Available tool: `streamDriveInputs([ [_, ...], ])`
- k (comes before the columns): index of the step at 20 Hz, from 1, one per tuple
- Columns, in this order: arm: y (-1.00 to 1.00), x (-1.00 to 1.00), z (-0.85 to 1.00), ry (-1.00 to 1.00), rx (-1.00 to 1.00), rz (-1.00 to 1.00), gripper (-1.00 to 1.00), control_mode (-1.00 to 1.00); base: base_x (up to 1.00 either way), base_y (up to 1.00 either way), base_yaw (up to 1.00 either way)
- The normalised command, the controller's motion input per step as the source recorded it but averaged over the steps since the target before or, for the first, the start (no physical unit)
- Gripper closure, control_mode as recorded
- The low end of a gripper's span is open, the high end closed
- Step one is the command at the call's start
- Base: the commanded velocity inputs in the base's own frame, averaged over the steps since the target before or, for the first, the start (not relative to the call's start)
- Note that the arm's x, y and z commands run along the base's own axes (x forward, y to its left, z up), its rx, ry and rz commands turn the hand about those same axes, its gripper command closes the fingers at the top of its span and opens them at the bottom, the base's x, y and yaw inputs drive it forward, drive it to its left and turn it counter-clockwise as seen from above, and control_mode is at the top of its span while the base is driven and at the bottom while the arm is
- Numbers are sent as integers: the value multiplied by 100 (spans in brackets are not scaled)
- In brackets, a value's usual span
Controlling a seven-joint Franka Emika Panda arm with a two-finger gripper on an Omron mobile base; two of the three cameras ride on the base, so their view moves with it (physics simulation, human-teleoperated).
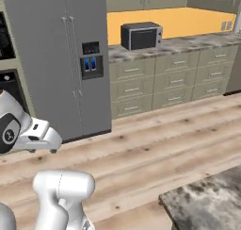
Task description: Collect the turmeric, mayonnaise, and shaker from the cabinet and place them next to the stove.
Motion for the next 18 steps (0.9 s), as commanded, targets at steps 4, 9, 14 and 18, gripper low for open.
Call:
streamDriveInputs([
  [4, 0, 0, 0, 0, 0, 0, -100, 100, 78, 0, -42],
  [9, 0, 0, 0, 0, 0, 0, -100, 100, 76, 0, -43],
  [14, 0, 0, 0, 0, 0, 0, -100, 100, 83, 0, -42],
  [18, 0, 0, 0, 0, 0, 0, -100, 100, 82, 0, -42],
])
